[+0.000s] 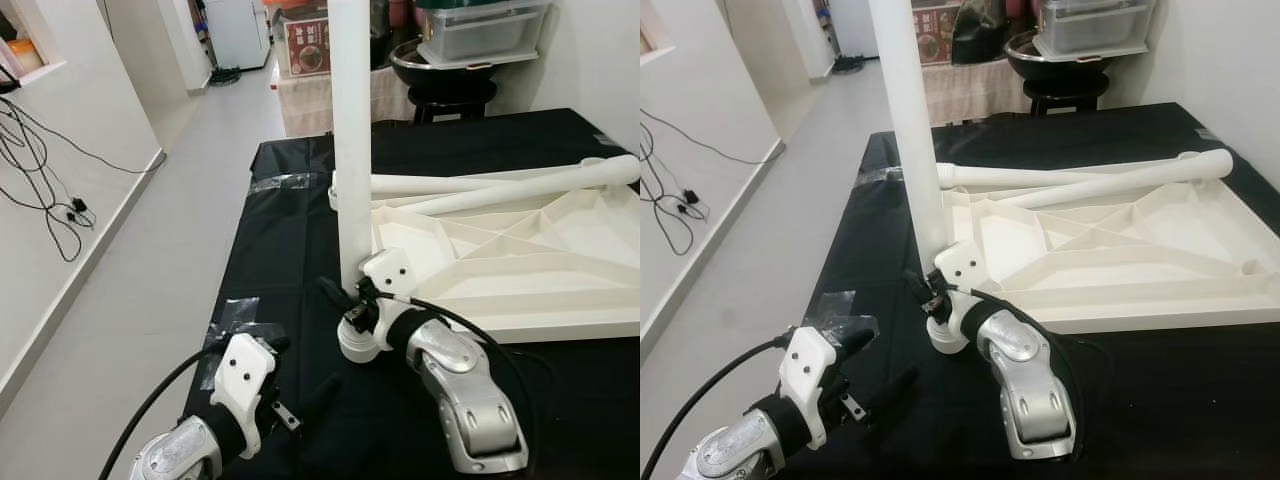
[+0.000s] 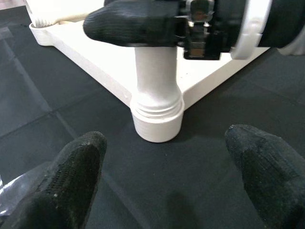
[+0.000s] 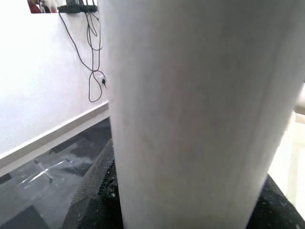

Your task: Building children table

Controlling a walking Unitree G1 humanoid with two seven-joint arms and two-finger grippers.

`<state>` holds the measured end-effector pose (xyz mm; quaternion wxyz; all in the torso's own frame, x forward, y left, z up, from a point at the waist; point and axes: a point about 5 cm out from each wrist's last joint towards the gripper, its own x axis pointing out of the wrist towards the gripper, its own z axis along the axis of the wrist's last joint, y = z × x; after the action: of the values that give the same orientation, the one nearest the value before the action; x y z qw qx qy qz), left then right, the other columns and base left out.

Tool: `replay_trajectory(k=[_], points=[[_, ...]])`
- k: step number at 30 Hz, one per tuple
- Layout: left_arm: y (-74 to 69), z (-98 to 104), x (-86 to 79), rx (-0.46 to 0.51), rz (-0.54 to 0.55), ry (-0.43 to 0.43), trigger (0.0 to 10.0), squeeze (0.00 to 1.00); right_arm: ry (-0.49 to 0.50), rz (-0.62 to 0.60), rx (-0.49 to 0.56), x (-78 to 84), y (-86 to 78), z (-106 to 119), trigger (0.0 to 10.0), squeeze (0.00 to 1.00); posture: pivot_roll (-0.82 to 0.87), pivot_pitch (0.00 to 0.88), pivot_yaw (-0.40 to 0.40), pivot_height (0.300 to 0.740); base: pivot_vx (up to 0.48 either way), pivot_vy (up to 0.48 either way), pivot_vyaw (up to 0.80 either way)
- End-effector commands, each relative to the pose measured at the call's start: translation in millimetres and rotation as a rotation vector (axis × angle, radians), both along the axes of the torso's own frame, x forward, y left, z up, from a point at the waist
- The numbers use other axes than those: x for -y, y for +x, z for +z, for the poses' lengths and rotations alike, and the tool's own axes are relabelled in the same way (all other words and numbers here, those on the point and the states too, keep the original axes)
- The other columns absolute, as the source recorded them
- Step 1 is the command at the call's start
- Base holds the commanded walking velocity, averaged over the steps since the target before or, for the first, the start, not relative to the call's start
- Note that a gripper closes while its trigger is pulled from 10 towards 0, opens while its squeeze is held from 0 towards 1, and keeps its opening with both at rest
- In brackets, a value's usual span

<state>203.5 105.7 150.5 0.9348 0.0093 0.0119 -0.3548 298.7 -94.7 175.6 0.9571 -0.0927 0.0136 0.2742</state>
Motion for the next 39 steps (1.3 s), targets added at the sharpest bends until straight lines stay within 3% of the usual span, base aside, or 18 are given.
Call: replay_trajectory(k=[1, 6, 7, 9, 10, 12, 15, 16, 19, 20, 23, 26, 29, 39], points=[[0.7, -4.3, -5.9, -0.026, 0.017, 0.021, 10.0, 0.00, -0.060, -0.085, -0.113, 13.8, 4.4, -25.3, 0.0, 0.00, 0.07, 0.137, 0.093, 0.740, 0.000, 0.000, 0.00], [0.5, -4.6, -5.9, -0.025, 0.021, 0.021, 10.0, 0.00, -0.061, -0.069, -0.100, 11.3, 7.3, -22.3, 0.0, 0.00, 0.07, 0.128, 0.101, 0.740, 0.000, 0.000, 0.00], [0.3, -4.8, -5.8, -0.026, 0.020, 0.022, 10.0, 0.00, -0.053, -0.065, -0.086, 11.2, 9.6, -18.4, 4.7, 0.00, 0.07, 0.127, 0.104, 0.740, 0.000, 0.000, 0.00], [0.3, -4.8, -5.8, -0.026, 0.020, 0.022, 10.0, 0.00, -0.053, -0.065, -0.086, 11.2, 9.6, -18.4, 4.7, 0.00, 0.07, 0.127, 0.104, 0.740, 0.000, 0.000, 0.00], [-0.1, -5.7, -5.3, -0.030, 0.015, 0.023, 10.0, 0.00, 0.031, 0.036, -0.063, 7.5, 12.2, -4.7, 10.0, 1.00, 0.08, 0.118, 0.112, 0.740, 0.000, 0.000, 0.00], [-0.1, -5.7, -5.3, -0.030, 0.015, 0.023, 10.0, 0.00, 0.031, 0.036, -0.063, 7.5, 12.2, -4.7, 10.0, 1.00, 0.08, 0.118, 0.112, 0.740, 0.000, 0.000, 0.00], [-0.5, -6.9, -3.7, -0.032, 0.014, 0.022, 10.0, 0.00, 0.098, 0.271, 0.000, 7.1, 10.1, 15.3, 10.0, 1.00, 0.09, 0.110, 0.105, 0.740, 0.000, 0.000, 0.00], [-0.5, -7.3, -3.0, -0.033, 0.014, 0.021, 10.0, 0.00, 0.096, 0.349, 0.014, 9.7, 8.9, 19.8, 10.0, 0.92, 0.09, 0.109, 0.099, 0.740, 0.000, 0.000, 0.00], [-0.6, -7.5, -2.5, -0.033, 0.015, 0.021, 10.0, 0.00, 0.093, 0.398, 0.020, 11.6, 8.1, 22.4, 10.0, 0.92, 0.09, 0.109, 0.099, 0.740, 0.000, 0.000, 0.00], [-0.8, -7.7, -1.8, -0.033, 0.016, 0.020, 10.0, 0.00, 0.054, 0.456, 0.011, 17.6, 10.6, 21.7, 10.0, 0.00, 0.10, 0.109, 0.092, 0.740, 0.000, 0.000, 0.00], [-1.3, -8.1, -0.5, -0.033, 0.019, 0.018, 10.0, 0.00, -0.009, 0.542, -0.026, 30.0, 16.2, 17.8, 10.0, 0.00, 0.10, 0.109, 0.086, 0.740, 0.000, 0.000, 0.00], [-1.3, -8.1, -0.5, -0.033, 0.019, 0.018, 10.0, 0.00, -0.009, 0.542, -0.026, 30.0, 16.2, 17.8, 10.0, 0.00, 0.10, 0.109, 0.086, 0.740, 0.000, 0.000, 0.00], [-1.8, -7.9, 0.7, -0.033, 0.022, 0.015, 10.0, 0.00, -0.049, 0.645, -0.080, 39.1, 17.9, 12.1, 10.0, 0.00, 0.10, 0.122, 0.076, 0.740, 0.000, 0.000, 0.00], [-2.8, -7.2, 0.8, -0.038, 0.022, 0.009, 10.0, 0.00, -0.051, 0.777, -0.153, 48.7, 27.8, 12.3, 10.0, 0.00, 0.10, 0.139, 0.087, 0.740, 0.000, 0.000, 0.00]])
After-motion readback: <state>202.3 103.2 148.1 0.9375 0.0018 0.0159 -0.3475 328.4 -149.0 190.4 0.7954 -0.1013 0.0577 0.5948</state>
